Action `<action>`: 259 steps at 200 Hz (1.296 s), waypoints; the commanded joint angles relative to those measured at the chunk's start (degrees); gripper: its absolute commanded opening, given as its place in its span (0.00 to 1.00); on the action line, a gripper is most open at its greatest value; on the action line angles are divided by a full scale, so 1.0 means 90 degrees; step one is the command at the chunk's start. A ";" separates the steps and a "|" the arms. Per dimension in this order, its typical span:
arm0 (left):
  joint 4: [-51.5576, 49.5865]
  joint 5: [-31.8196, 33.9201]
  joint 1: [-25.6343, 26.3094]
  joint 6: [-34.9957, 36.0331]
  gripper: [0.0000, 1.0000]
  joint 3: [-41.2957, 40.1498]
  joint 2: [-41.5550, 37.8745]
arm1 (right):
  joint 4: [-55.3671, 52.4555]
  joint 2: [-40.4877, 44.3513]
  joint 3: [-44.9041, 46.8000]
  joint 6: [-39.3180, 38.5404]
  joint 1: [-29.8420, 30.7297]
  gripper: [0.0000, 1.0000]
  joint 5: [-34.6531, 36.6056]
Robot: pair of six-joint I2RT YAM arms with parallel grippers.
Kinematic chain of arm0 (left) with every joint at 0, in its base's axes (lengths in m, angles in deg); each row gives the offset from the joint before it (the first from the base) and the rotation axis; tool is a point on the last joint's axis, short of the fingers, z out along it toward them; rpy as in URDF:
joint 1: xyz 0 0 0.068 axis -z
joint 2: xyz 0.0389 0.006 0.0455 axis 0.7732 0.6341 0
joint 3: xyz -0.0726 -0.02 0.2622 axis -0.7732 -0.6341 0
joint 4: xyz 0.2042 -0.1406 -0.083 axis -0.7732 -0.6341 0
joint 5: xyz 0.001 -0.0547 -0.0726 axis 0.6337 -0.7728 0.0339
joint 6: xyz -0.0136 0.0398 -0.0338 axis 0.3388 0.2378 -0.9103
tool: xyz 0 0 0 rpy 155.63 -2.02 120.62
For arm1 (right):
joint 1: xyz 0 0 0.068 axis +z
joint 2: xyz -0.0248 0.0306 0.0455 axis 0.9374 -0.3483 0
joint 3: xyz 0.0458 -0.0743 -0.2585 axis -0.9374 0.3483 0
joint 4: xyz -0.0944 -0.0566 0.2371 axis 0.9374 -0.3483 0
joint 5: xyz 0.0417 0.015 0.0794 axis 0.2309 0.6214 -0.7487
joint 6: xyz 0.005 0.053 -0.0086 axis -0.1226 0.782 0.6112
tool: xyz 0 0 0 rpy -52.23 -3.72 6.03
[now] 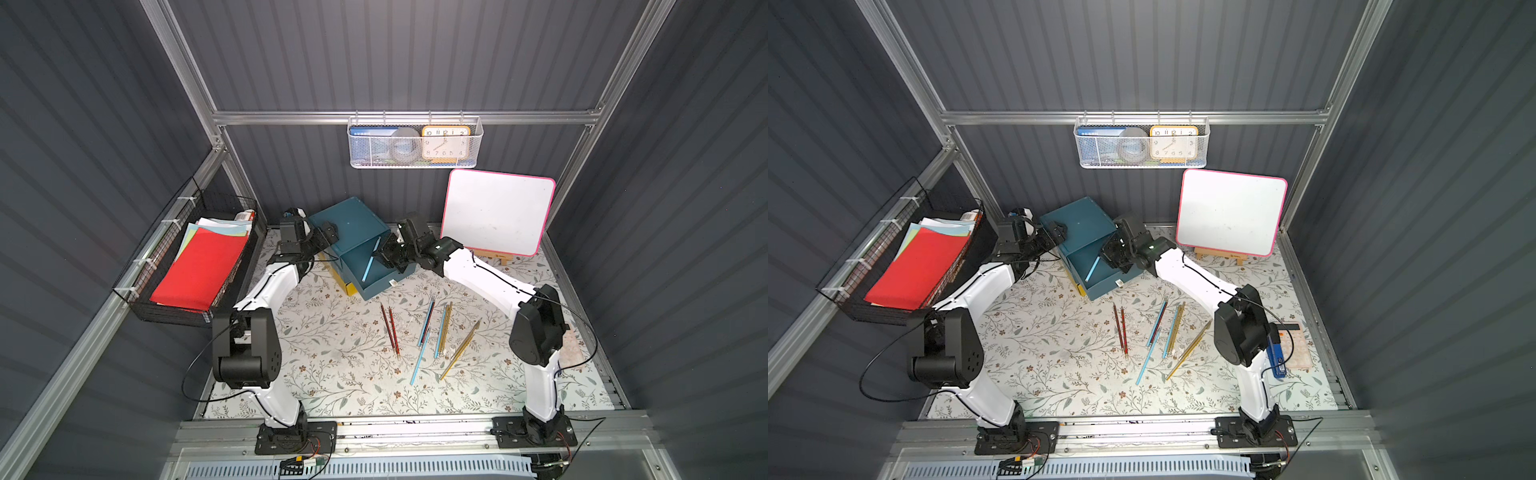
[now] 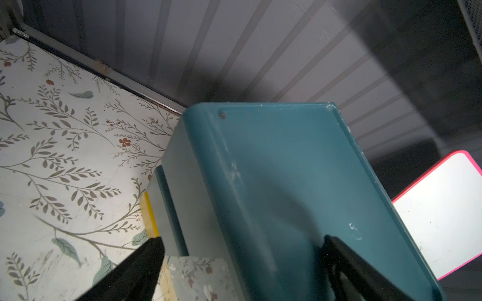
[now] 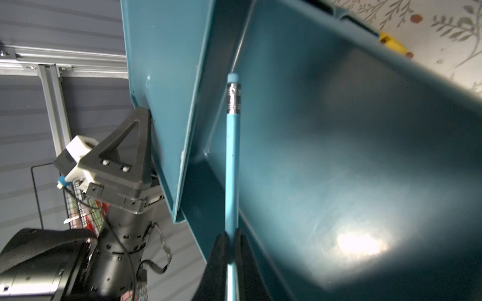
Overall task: Please place the pencils in the drawer according to their color
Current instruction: Place the pencil in the drawer.
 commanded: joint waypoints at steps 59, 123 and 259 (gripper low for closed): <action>-0.0112 -0.0053 0.0063 0.0008 1.00 -0.0122 0.0039 | -0.0429 -0.0376 -0.0522 -0.0278 -0.0051 0.03 0.0283; -0.0092 -0.0060 0.0071 -0.0002 1.00 -0.0103 0.0081 | -0.0504 -0.0341 -0.0652 -0.0446 -0.0049 0.26 0.0318; -0.0091 -0.0056 0.0071 -0.0017 1.00 -0.0060 0.0092 | -0.0700 0.0933 -0.0435 -0.0967 0.0144 0.37 -0.0196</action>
